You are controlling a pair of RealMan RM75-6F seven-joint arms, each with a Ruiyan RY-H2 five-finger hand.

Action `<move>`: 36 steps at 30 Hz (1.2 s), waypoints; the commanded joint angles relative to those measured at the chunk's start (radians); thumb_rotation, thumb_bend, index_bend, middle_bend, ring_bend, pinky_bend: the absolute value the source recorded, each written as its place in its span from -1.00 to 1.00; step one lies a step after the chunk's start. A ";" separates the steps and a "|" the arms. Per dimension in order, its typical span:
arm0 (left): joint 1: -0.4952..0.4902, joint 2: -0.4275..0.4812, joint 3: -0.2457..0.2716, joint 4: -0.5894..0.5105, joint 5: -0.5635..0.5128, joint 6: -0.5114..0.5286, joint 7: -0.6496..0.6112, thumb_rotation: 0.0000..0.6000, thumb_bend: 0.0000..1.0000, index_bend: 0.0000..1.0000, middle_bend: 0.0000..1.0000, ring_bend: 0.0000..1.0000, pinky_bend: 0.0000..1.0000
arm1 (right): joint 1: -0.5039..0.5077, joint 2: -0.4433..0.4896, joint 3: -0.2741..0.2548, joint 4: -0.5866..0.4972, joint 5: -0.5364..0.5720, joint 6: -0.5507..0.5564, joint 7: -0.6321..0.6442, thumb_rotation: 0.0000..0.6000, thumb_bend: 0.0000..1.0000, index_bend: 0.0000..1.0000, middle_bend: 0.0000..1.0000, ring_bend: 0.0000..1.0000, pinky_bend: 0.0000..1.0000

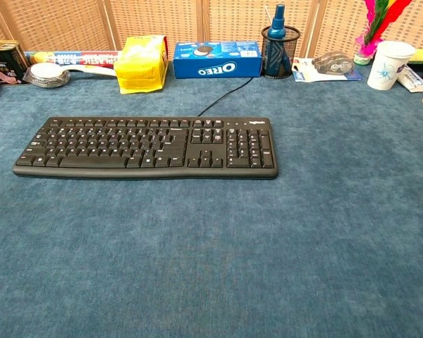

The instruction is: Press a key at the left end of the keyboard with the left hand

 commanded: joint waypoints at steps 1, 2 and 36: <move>-0.098 -0.011 -0.049 0.041 -0.102 -0.131 0.050 -1.00 -0.79 -0.21 1.00 1.00 0.91 | -0.001 0.000 0.002 -0.001 0.003 0.001 -0.004 -1.00 -0.45 -0.38 -0.28 -0.31 -0.30; -0.119 -0.016 -0.056 0.053 -0.125 -0.165 0.056 -1.00 -0.79 -0.21 1.00 1.00 0.92 | -0.002 -0.001 0.003 -0.001 0.007 0.003 -0.007 -1.00 -0.45 -0.38 -0.28 -0.31 -0.29; -0.484 -0.336 -0.098 0.461 -0.454 -0.513 0.151 -1.00 -0.79 -0.21 1.00 1.00 0.93 | -0.015 0.003 0.013 0.004 0.057 -0.012 -0.040 -1.00 -0.45 -0.38 -0.28 -0.31 -0.28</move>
